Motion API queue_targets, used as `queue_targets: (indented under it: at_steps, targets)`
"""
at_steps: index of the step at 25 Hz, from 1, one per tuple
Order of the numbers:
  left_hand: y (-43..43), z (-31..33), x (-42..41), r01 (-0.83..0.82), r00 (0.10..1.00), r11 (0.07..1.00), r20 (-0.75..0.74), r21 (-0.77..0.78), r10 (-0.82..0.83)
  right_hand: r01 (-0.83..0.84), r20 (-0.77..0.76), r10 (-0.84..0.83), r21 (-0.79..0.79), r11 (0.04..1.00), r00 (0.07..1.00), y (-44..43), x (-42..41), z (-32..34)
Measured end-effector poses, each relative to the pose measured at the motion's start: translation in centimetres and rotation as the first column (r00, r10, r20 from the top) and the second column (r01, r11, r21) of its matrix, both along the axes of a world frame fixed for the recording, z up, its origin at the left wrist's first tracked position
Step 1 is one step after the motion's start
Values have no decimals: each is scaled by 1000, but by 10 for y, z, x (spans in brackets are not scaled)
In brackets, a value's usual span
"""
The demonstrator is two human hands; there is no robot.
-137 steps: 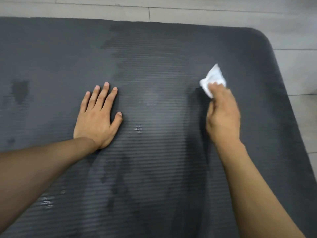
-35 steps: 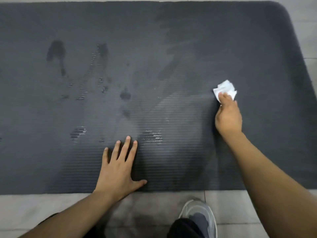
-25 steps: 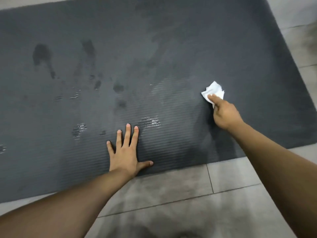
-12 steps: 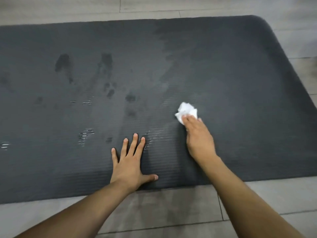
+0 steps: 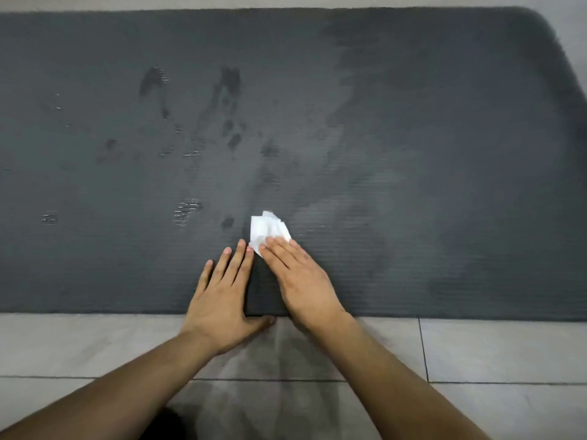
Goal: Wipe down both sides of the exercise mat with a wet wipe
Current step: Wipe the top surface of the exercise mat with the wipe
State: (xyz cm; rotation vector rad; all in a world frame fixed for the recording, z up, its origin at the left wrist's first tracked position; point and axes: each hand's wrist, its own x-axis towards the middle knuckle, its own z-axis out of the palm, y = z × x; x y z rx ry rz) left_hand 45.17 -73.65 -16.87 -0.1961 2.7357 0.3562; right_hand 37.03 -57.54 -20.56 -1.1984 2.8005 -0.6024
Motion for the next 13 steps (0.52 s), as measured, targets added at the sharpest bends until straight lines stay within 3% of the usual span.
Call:
queue_targets:
  at_steps: [1,3,6,8,10,12,13]
  targets:
    - [1,1,-2,5,1000,1000,4,-7,-5,9,-3,-9,9,1000,1000,19,-9,1]
    - [1,2,-3,13,1000,1000,25,-1,-13,241,-19,-240,21,970,970,68,-35,3]
    - [5,1,-5,-14,998,1000,56,1,14,644,-60,-641,93,760,765,145,-69,12]
    - [10,1,-6,-28,997,999,65,-19,29,765,-94,-760,95,637,644,173,-72,16]
    - [12,0,-7,-35,997,999,72,-27,37,821,-33,-821,42,569,571,174,-65,18]
    - [14,1,-9,-27,995,999,93,-26,30,792,74,-788,-51,609,611,146,-50,16]
    - [15,2,-9,-29,994,999,100,-32,32,711,96,-705,-107,695,703,123,-36,13]
